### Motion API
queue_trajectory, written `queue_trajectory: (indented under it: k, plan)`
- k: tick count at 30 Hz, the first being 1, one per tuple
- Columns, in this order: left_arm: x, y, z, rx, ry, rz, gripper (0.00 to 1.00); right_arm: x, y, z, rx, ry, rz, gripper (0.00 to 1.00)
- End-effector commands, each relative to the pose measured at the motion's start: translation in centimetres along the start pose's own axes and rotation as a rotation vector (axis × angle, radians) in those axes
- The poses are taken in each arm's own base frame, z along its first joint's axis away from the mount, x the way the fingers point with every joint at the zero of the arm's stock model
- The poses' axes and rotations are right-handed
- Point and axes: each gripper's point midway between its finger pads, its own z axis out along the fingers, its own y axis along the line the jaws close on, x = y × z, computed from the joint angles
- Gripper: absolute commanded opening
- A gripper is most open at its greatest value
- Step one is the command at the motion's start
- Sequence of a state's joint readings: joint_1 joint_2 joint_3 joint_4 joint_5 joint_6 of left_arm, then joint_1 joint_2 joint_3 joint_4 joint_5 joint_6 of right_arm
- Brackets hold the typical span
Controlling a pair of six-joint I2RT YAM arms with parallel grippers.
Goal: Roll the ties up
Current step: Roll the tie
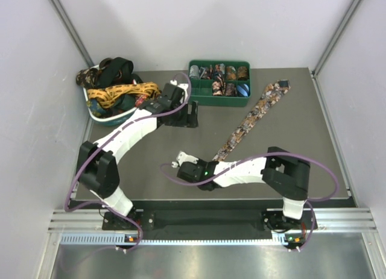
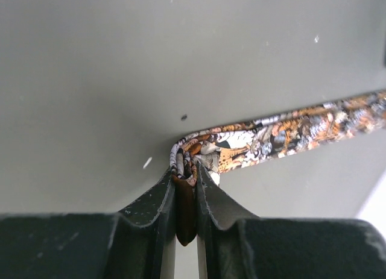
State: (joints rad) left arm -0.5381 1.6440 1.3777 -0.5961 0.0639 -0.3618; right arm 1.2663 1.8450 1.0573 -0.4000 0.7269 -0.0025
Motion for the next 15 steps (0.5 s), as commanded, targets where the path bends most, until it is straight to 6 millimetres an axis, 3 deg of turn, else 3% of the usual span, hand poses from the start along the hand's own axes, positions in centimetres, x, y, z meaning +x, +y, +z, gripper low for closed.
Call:
queue_trajectory:
  k: [1,6,9,15]
  plan:
    - [-1.3,0.2,-0.7,0.057,-0.085,-0.064,0.88,-3.7,0.0,-1.0,-0.133,-0.141,0.111,0.0]
    - [-1.1,2.4,-1.6,0.042,-0.14,-0.145,0.88,-4.2,-0.7,-0.9,-0.23,-0.166,0.177,0.0]
    - [0.7,4.1,-1.2,0.026,-0.16,-0.205,0.88,-4.4,-0.7,-0.9,-0.303,-0.178,0.213,0.0]
    - [1.9,5.8,-1.2,0.023,-0.196,-0.271,0.89,-4.8,-1.6,-0.7,-0.432,-0.215,0.312,0.0]
